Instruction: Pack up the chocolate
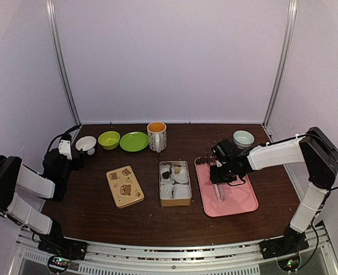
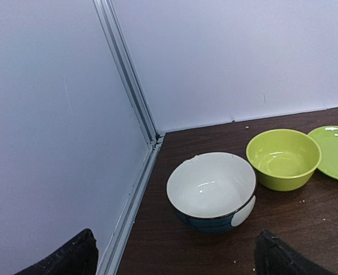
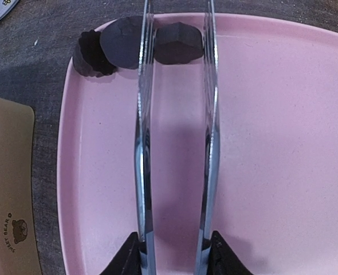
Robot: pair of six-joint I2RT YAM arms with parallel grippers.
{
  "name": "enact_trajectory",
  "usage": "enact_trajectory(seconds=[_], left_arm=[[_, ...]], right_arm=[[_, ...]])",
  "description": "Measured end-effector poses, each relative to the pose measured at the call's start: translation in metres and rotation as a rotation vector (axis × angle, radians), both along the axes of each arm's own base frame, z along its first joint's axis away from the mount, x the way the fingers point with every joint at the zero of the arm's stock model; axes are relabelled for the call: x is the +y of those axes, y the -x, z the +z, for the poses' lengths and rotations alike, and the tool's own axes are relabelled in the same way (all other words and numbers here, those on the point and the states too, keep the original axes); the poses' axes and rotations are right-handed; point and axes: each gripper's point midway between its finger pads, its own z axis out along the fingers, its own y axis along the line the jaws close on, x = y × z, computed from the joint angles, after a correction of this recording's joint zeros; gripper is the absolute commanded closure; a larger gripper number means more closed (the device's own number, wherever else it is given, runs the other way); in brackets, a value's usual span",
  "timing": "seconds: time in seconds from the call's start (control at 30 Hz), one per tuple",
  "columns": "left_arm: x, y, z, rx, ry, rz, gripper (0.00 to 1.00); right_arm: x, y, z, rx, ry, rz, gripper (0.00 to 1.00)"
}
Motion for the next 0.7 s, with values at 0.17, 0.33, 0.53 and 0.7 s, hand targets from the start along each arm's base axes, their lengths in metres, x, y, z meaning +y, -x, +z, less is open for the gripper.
enact_trajectory(seconds=[0.17, 0.33, 0.53, 0.7], left_arm=[[0.000, 0.000, 0.000, 0.000, 0.000, 0.000, 0.02], [0.000, 0.000, 0.000, 0.000, 0.000, 0.000, 0.02], [0.000, 0.000, 0.000, 0.000, 0.000, 0.000, 0.02], [0.000, 0.000, 0.000, 0.000, 0.000, 0.000, 0.02]], right_arm=[[0.000, -0.001, 0.000, -0.003, 0.000, -0.004, 0.70], [0.000, -0.001, 0.002, -0.008, -0.003, -0.005, 0.70], [-0.002, 0.002, 0.011, -0.047, -0.033, 0.000, 0.70], [-0.006, 0.013, 0.015, -0.061, -0.060, 0.014, 0.67]])
